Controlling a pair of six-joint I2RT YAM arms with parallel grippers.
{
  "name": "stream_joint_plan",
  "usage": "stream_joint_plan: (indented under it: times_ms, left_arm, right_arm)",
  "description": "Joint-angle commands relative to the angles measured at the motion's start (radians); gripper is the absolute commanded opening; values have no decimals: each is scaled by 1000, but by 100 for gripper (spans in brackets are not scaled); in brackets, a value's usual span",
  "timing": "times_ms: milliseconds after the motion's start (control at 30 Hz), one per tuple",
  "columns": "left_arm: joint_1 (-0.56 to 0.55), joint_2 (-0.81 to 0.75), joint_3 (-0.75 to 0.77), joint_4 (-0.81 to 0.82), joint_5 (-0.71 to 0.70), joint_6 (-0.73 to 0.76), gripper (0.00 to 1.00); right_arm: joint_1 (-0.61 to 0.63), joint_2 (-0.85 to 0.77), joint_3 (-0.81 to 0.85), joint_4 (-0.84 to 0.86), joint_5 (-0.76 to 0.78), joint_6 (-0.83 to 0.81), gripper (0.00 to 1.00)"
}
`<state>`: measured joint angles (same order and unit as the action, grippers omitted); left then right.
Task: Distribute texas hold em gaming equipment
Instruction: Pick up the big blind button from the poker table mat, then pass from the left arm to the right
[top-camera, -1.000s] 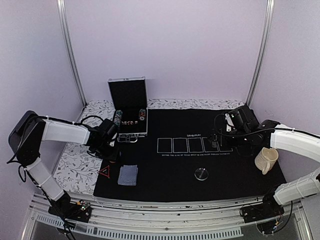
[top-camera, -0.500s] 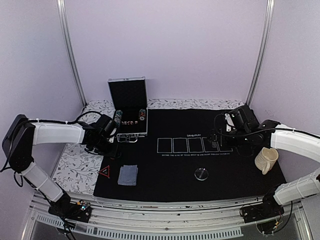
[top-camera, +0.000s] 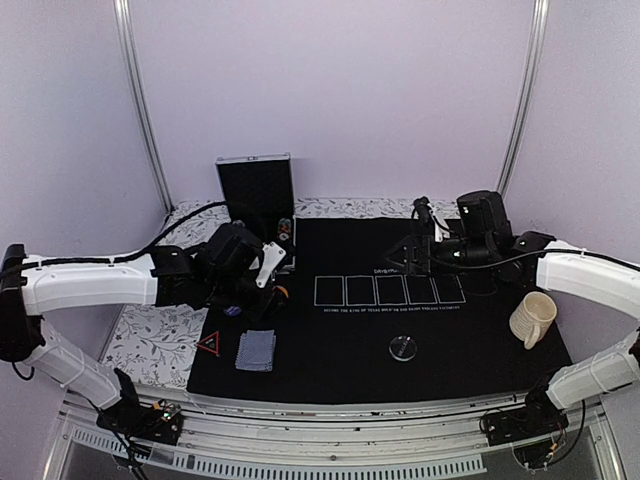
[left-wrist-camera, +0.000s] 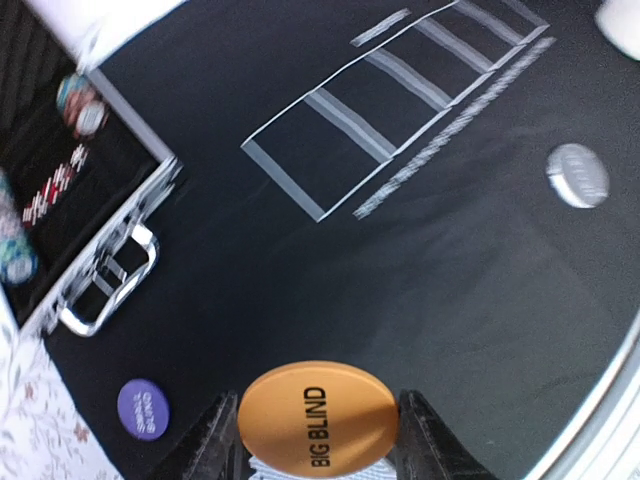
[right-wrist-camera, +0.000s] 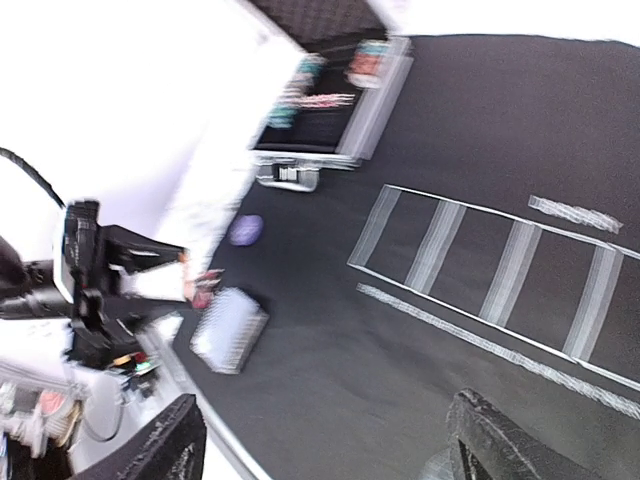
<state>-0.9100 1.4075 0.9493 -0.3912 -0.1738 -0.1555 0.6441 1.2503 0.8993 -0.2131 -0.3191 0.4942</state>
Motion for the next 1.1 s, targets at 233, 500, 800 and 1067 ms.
stream_joint_plan:
  times_ms: [233,500,800,1067]
  left_arm:
    - [-173,-173,-91,271,-105,226,37]
    - [-222,-202,-120,327,-169,281,37]
    - [-240,-208,-130,350,-210,298,37]
    - [-242,-184,-120,357,-227,306,37]
  right_arm:
    - [141,247,168,281,-262,80,69]
    - [228,411,301,292,-300,61,62]
    - [254,502,393,290,-325,68,47]
    - [262,529,403,289,-331,75,35]
